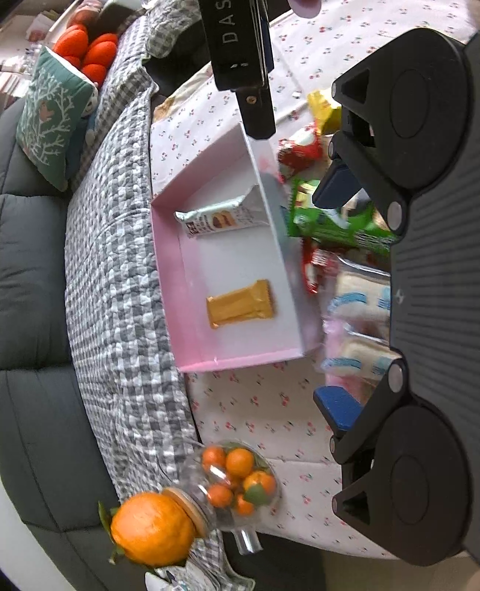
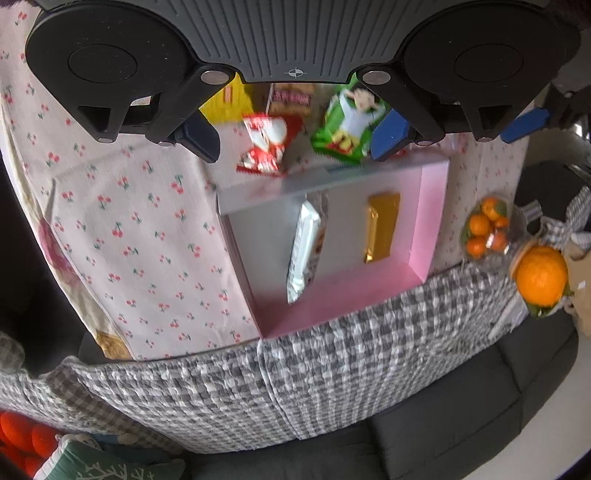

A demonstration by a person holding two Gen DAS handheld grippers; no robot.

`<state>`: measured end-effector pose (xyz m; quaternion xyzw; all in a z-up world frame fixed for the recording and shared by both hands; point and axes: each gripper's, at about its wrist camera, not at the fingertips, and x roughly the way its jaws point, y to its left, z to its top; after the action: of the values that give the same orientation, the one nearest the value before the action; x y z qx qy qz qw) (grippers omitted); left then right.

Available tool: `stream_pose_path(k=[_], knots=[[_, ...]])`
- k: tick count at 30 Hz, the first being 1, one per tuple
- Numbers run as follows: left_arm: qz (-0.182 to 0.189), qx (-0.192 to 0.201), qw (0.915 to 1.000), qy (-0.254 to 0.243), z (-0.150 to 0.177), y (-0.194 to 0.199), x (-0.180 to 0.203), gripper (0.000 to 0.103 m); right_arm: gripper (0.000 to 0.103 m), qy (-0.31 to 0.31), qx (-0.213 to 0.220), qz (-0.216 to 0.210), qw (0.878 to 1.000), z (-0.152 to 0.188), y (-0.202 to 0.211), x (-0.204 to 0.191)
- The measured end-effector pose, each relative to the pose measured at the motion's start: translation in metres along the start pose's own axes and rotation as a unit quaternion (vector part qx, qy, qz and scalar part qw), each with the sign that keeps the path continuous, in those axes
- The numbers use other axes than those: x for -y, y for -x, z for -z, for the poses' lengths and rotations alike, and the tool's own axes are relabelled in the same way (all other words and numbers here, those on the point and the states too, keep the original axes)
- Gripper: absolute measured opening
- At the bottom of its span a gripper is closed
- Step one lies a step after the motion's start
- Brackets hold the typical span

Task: Organize snacks
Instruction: 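Lift both tools out of the box back toward the snack pile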

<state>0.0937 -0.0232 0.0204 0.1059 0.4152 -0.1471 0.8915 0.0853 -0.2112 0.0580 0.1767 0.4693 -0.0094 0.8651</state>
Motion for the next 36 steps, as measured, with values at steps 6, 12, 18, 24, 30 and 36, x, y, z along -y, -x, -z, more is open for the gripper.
stream_pose_path(k=[6, 12, 18, 24, 30, 36], knots=[[-0.001, -0.003, 0.9999, 0.014, 0.023, 0.005, -0.010, 0.102, 0.093, 0.006, 0.006, 0.012, 1.000, 0.021, 0.001, 0.004], [0.000, -0.009, 0.9996, 0.028, 0.042, 0.006, -0.024, 0.102, 0.093, 0.032, -0.004, 0.023, 0.999, 0.040, -0.006, 0.008], [-0.010, -0.008, 0.9991, 0.040, 0.059, 0.008, -0.041, 0.102, 0.096, 0.091, 0.026, 0.036, 0.995, 0.054, 0.003, 0.008], [-0.024, 0.012, 0.9989, 0.039, 0.075, 0.009, -0.050, 0.102, 0.097, 0.140, 0.035, 0.039, 0.989, 0.079, -0.005, 0.012], [-0.021, 0.038, 0.9988, 0.023, 0.085, 0.007, -0.049, 0.102, 0.097, 0.149, 0.039, 0.040, 0.987, 0.095, -0.008, 0.021], [0.011, 0.070, 0.9974, -0.007, 0.091, -0.004, -0.038, 0.102, 0.097, 0.129, 0.051, 0.047, 0.989, 0.098, -0.015, 0.034]])
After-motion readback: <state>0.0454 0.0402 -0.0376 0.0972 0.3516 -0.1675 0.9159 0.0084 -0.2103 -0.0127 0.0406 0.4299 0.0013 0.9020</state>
